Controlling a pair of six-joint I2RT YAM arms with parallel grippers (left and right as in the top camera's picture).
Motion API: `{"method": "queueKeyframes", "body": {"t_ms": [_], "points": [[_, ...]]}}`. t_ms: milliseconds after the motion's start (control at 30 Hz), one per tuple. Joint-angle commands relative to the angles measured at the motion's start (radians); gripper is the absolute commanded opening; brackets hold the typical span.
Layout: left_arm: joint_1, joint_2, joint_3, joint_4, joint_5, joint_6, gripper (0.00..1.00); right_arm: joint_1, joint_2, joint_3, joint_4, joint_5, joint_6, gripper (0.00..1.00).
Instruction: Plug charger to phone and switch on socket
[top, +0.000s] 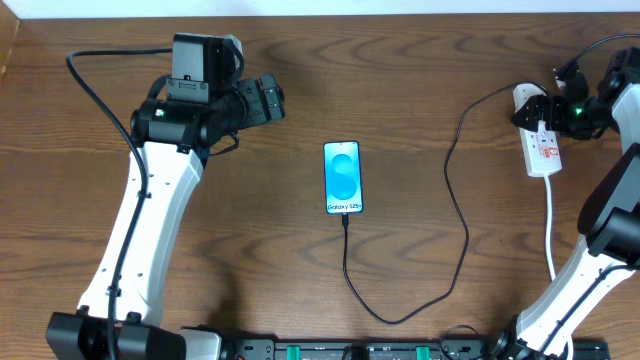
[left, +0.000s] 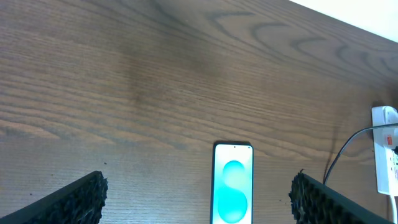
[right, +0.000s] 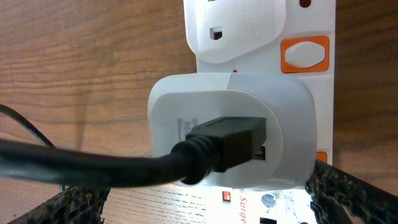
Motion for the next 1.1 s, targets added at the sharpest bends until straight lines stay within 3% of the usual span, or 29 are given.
{"method": "queueKeyframes", "body": {"t_ms": [0,1067], "points": [[0.004,0.0,0.005,0.0,-0.01,0.009,0.94,0.009,0.01,0.008,-0.005,-0.052,-0.007,0.99],[0.004,0.0,0.005,0.0,-0.01,0.009,0.94,0.054,0.01,-0.001,-0.052,-0.134,0.0,0.99]]}}
